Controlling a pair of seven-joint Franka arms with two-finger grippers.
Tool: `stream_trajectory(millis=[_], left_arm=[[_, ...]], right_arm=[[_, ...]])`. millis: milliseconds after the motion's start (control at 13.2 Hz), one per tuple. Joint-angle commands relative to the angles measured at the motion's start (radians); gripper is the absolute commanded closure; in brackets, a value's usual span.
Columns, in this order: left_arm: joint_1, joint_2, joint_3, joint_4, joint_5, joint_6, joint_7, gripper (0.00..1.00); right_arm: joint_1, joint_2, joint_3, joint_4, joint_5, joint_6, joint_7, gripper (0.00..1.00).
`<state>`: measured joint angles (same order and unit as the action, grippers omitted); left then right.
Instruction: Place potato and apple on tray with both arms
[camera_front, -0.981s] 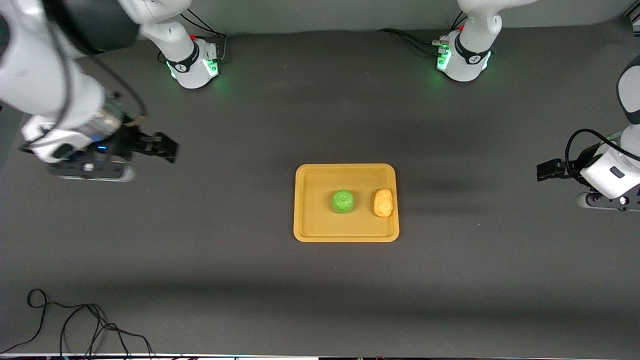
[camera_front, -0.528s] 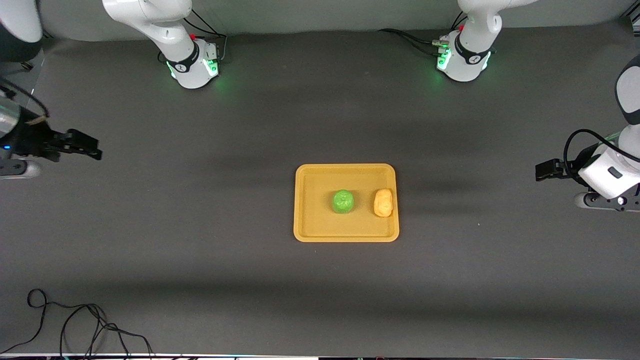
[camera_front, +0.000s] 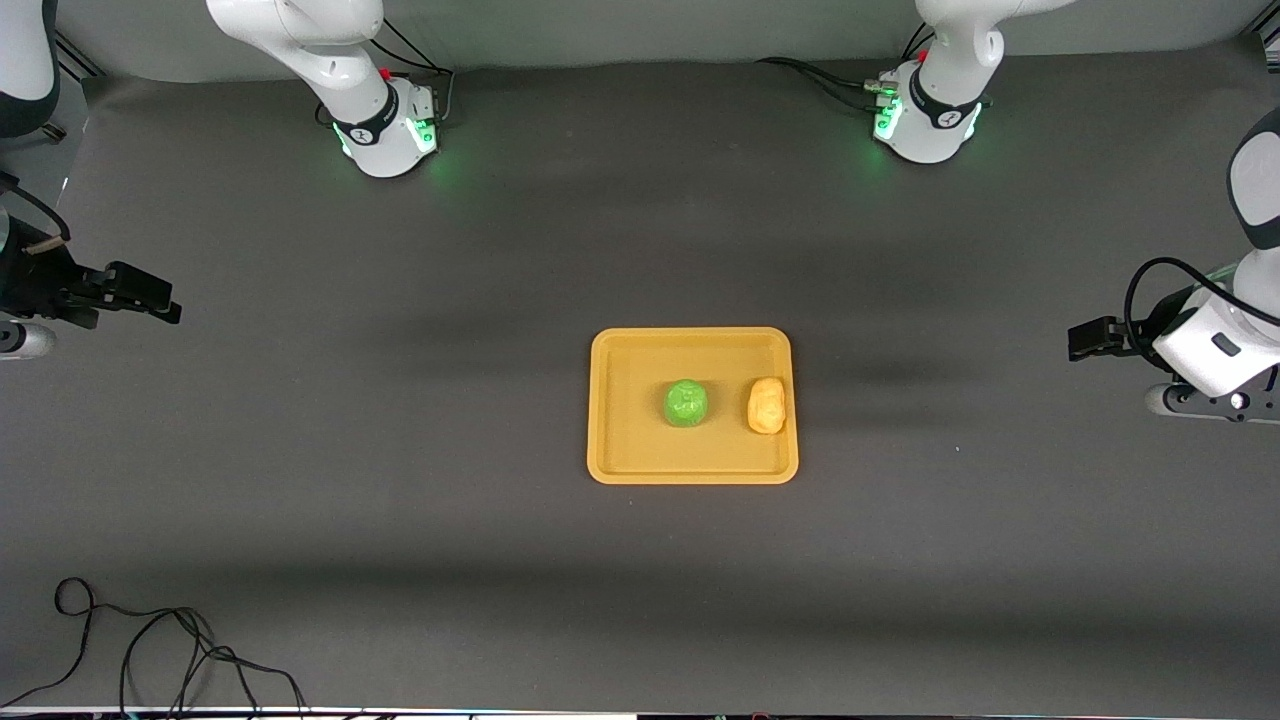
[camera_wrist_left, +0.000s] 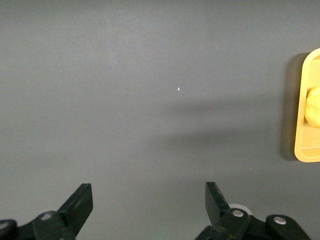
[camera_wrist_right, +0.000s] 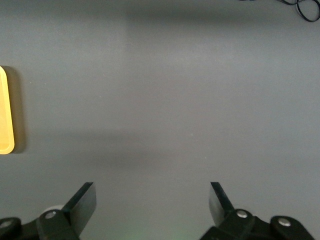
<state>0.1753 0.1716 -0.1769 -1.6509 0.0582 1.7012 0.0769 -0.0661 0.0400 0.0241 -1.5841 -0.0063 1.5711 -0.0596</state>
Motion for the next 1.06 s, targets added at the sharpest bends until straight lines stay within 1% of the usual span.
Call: stream_trajectory(millis=[0,226,453,604,981], left_arm=[[-0.010,0.000,0.002,0.010,-0.001,-0.017,-0.008,0.00],[-0.007,0.002,0.002,0.010,-0.001,-0.014,-0.002,0.00],[-0.005,0.011,0.002,0.011,-0.003,-0.005,0.009,0.00],[-0.010,0.015,-0.001,0.017,-0.005,-0.006,0.017,0.00],[-0.030,0.034,-0.001,0.033,-0.005,0.000,0.003,0.00]], right_arm=[[0.015,-0.046,0.002,-0.045,0.005,0.015,0.018,0.00],[0.037,-0.034,-0.026,-0.024,0.002,0.010,0.018,0.00],[0.031,-0.032,-0.026,-0.025,0.011,0.009,0.020,0.00],[0.028,-0.032,-0.027,-0.024,0.012,-0.029,0.021,0.00],[0.028,-0.032,-0.027,-0.024,0.014,-0.029,0.021,0.00]])
